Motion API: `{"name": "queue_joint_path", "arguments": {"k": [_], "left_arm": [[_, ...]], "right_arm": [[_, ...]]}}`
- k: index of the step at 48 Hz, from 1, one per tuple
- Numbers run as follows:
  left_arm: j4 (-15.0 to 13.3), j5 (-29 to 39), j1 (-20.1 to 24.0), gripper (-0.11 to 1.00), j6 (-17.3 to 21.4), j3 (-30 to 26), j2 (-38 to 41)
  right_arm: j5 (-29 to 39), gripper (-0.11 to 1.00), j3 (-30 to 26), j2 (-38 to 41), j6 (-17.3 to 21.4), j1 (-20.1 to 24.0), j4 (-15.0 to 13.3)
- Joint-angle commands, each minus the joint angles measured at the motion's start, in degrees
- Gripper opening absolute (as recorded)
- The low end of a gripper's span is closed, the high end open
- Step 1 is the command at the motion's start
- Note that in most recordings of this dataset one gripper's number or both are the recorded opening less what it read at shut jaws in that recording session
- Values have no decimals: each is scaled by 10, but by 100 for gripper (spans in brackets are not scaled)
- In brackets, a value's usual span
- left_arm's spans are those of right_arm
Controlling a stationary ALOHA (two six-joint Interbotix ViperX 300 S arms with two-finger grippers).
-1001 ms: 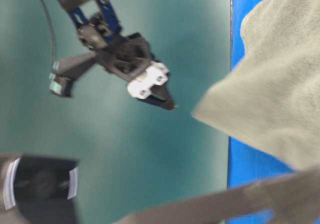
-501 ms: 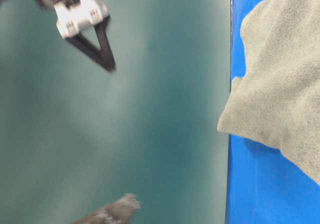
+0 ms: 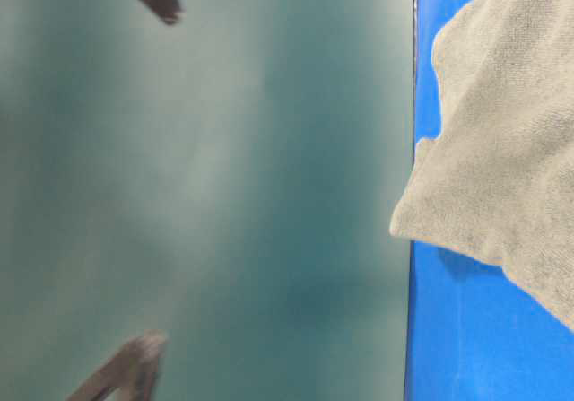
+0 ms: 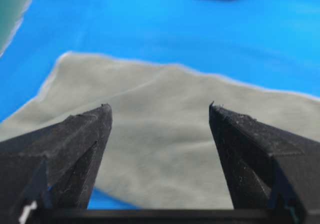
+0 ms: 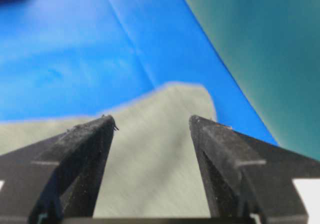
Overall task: Fold a large towel.
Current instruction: 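Grasp the towel's top edge corners with both grippers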
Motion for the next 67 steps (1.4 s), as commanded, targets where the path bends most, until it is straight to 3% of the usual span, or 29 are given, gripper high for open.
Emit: {"name": "queue_joint_path", "arguments": {"k": [1,11,19,35,50,56,60,63,67], "left_arm": [[1,-12,34,75,3,-23,29],[1,-34,132,75,4,-60,139],[1,-76,177,75,4,-80,238],[1,-163,216,75,4,-131,419],[-1,-175,227,75,4,-173,527],[0,-162,228,70,4,-173,529],[-1,-139,228,60,4,-174,529],[0,-120,227,45,4,-173,528],[0,-98,227,23,4,-172,526]], "right_arm": [[33,64,-20,26,1,-21,0],[71,64,-44,134,1,-75,-2],[58,64,-56,225,1,-105,-2],[-40,64,-61,352,2,-150,-2],[-50,63,-70,422,1,-181,-3],[-54,62,-77,436,1,-181,-4],[-62,56,-79,445,-3,-180,-4],[-68,43,-79,448,-4,-180,-4],[-76,17,-76,448,-4,-180,-4]]}}
